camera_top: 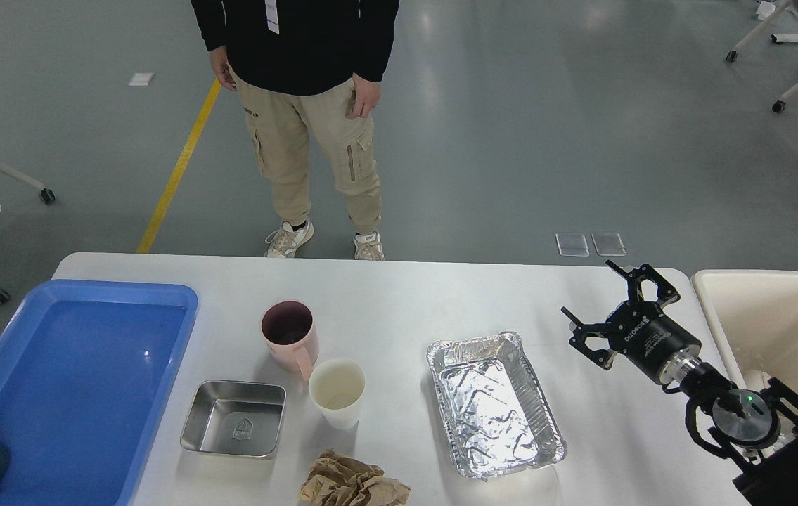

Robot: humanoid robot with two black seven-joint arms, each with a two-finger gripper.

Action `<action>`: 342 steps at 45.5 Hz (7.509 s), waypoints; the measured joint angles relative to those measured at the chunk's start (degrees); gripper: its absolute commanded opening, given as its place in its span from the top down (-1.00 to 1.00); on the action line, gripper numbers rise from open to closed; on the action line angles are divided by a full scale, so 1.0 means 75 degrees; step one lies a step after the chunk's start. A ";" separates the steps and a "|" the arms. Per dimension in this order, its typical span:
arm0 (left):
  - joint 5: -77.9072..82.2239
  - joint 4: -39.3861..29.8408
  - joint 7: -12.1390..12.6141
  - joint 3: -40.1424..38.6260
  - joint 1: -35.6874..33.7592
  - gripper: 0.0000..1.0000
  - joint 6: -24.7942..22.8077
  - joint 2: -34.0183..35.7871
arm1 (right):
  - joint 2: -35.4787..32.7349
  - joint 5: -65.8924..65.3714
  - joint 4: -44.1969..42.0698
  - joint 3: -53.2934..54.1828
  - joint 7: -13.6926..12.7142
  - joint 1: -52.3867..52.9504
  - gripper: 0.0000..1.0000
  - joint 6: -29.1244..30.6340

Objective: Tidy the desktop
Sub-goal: 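Raise the left gripper and swing it toward the pink mug, then grasp the pink mug rim with the left gripper, then carry the pink mug into the blue tray and lower it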

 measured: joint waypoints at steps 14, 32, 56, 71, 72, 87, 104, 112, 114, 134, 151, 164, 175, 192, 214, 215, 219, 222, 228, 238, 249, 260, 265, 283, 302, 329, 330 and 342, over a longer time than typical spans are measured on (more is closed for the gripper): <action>0.0925 0.0160 -0.0485 0.0025 -0.0076 -0.95 -0.0301 0.0012 | -0.0127 0.0003 0.0059 -0.0001 0.0000 -0.0046 -1.00 0.0008; 0.4349 0.0524 -0.0976 0.2214 -0.3536 -0.95 -0.1341 -0.0684 | 0.0127 -0.0243 0.0069 -0.0001 0.0008 -0.0038 -1.00 -0.0006; 0.7796 0.1272 -0.1796 0.6464 -0.6968 -0.94 -0.1303 -0.3039 | 0.0121 -0.0251 0.0234 0.0003 0.0010 -0.0022 -1.00 -0.0012; 0.8358 0.2021 -0.3360 0.6743 -0.6996 -0.95 -0.1330 -0.4406 | 0.0120 -0.0259 0.0475 0.0023 0.0010 -0.0056 -1.00 -0.0015; 0.8379 0.2053 -0.3393 0.6768 -0.7002 -0.95 -0.1336 -0.4444 | 0.0120 -0.0260 0.0480 0.0023 0.0010 -0.0057 -1.00 -0.0017; 0.8458 0.2201 -0.3478 0.6891 -0.6998 -0.94 -0.1426 -0.4565 | 0.0125 -0.0263 0.0494 0.0024 0.0013 -0.0063 -1.00 -0.0023; 0.8966 0.2720 -0.3640 0.7776 -0.7232 -0.91 -0.1369 -0.5027 | 0.0123 -0.0264 0.0626 0.0032 0.0013 -0.0063 -1.00 -0.0024; 0.9019 0.3202 -0.3637 0.8217 -0.7557 -0.87 -0.1244 -0.5495 | 0.0120 -0.0264 0.0710 0.0049 0.0012 -0.0104 -1.00 -0.0022; 0.9019 0.3290 -0.3640 0.8293 -0.7611 -0.86 -0.1222 -0.5597 | 0.0120 -0.0263 0.0726 0.0053 0.0013 -0.0117 -1.00 -0.0018; 0.9175 0.3530 -0.3694 0.8574 -0.7729 -0.21 -0.1218 -0.5714 | 0.0085 -0.0263 0.0826 0.0082 0.0012 -0.0174 -1.00 -0.0012; 0.9272 0.3985 -0.4066 0.8923 -0.7817 -0.05 -0.1211 -0.5750 | 0.0055 -0.0263 0.0889 0.0142 0.0012 -0.0275 -1.00 -0.0012; 0.9265 0.4283 -0.4507 0.9226 -0.7813 0.57 -0.0990 -0.5922 | 0.0059 -0.0261 0.0914 0.0154 0.0012 -0.0282 -1.00 -0.0011; 0.9278 0.4462 -0.4922 0.9284 -0.7811 0.87 -0.0958 -0.5972 | 0.0054 -0.0261 0.0946 0.0154 0.0012 -0.0282 -1.00 -0.0012; 0.9398 0.4711 -0.5511 0.9444 -0.7843 0.99 -0.0918 -0.5963 | 0.0077 -0.0302 0.0948 0.0152 0.0012 -0.0282 -1.00 -0.0012; 0.8922 0.4875 -0.5818 0.9431 -0.8543 0.98 -0.1059 -0.5814 | 0.0166 -0.0532 0.0927 0.0134 0.0035 -0.0266 -1.00 -0.0038; 0.8902 0.4846 -0.5851 0.9431 -0.8592 0.98 -0.1106 -0.5781 | 0.0172 -0.0544 0.0919 0.0131 0.0035 -0.0263 -1.00 -0.0041; 0.8867 0.4566 -0.5999 0.9421 -0.8777 0.97 -0.1411 -0.5468 | 0.0187 -0.0573 0.0904 0.0108 0.0035 -0.0251 -1.00 -0.0052; 0.8862 0.4151 -0.6057 0.9417 -0.8842 0.96 -0.1612 -0.5115 | 0.0190 -0.0580 0.0901 0.0092 0.0035 -0.0247 -1.00 -0.0057; 0.8857 0.3150 -0.6094 0.9410 -0.8946 0.95 -0.1802 -0.4177 | 0.0192 -0.0588 0.0890 0.0076 0.0035 -0.0244 -1.00 -0.0059; 0.8844 0.1476 -0.6304 0.9373 -0.8881 0.95 -0.1959 -0.2101 | 0.0175 -0.0591 0.0878 0.0051 0.0029 -0.0238 -1.00 -0.0080; 0.8702 0.0488 -0.6752 0.9345 -0.8675 0.94 -0.1944 -0.0173 | 0.0184 -0.0789 0.0877 0.0043 0.0028 -0.0279 -1.00 -0.0082; 0.8717 0.0006 -0.7095 0.9760 -0.8632 0.94 -0.1872 0.0959 | 0.0235 -0.0812 0.0897 0.0069 0.0028 -0.0249 -1.00 -0.0110; 0.8746 -0.0178 -0.7121 1.0147 -0.8549 0.94 -0.1649 0.1217 | 0.0216 -0.0813 0.0907 0.0087 0.0028 -0.0212 -1.00 -0.0117; 0.9643 -0.0090 -0.7125 1.0479 -0.7655 0.94 -0.0458 0.1325 | 0.0140 -0.0814 0.0926 0.0108 0.0024 -0.0205 -1.00 -0.0098; 0.9791 0.1189 -0.7212 1.0478 -0.6420 0.94 0.1001 0.1154 | 0.0140 -0.0814 0.0963 0.0145 0.0024 -0.0231 -1.00 -0.0095; 0.9696 0.2163 -0.7218 1.0426 -0.5984 0.82 0.1407 -0.0160 | 0.0038 -0.0814 0.1008 0.0148 0.0023 -0.0316 -1.00 -0.0084; 0.9688 0.2175 -0.7219 1.0423 -0.5978 0.78 0.1422 -0.0174 | 0.0037 -0.0814 0.1008 0.0150 0.0024 -0.0316 -1.00 -0.0083; 0.9260 0.2506 -0.7210 1.0433 -0.5969 0.00 0.1449 -0.0438 | 0.0037 -0.0814 0.1008 0.0152 0.0023 -0.0317 -1.00 -0.0082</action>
